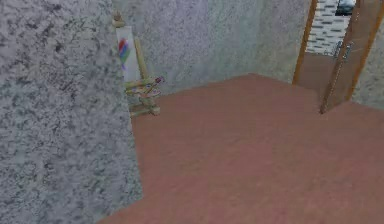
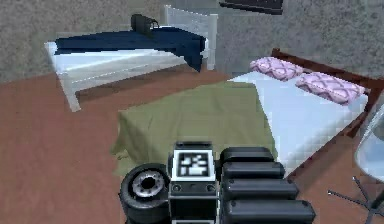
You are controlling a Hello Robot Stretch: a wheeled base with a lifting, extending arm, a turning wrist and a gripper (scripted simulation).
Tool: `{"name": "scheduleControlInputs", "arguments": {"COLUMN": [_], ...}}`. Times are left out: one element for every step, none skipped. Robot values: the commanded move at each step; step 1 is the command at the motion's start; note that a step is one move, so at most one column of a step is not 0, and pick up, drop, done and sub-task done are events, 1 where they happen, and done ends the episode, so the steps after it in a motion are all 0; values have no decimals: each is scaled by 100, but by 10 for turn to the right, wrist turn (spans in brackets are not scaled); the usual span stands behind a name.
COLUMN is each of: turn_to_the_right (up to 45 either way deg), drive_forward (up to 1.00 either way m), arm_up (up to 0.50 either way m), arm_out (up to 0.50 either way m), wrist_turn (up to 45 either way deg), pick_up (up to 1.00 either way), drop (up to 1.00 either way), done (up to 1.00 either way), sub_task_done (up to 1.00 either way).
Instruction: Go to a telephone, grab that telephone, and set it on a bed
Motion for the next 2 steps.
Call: {"name": "scheduleControlInputs", "arguments": {"turn_to_the_right": [-330,0], "drive_forward": [0,10], "arm_up": [0,0], "arm_out": [0,0], "wrist_turn": [0,0], "pick_up": [0,0], "drop": [0,0], "done": [0,0], "sub_task_done": [0,0]}}
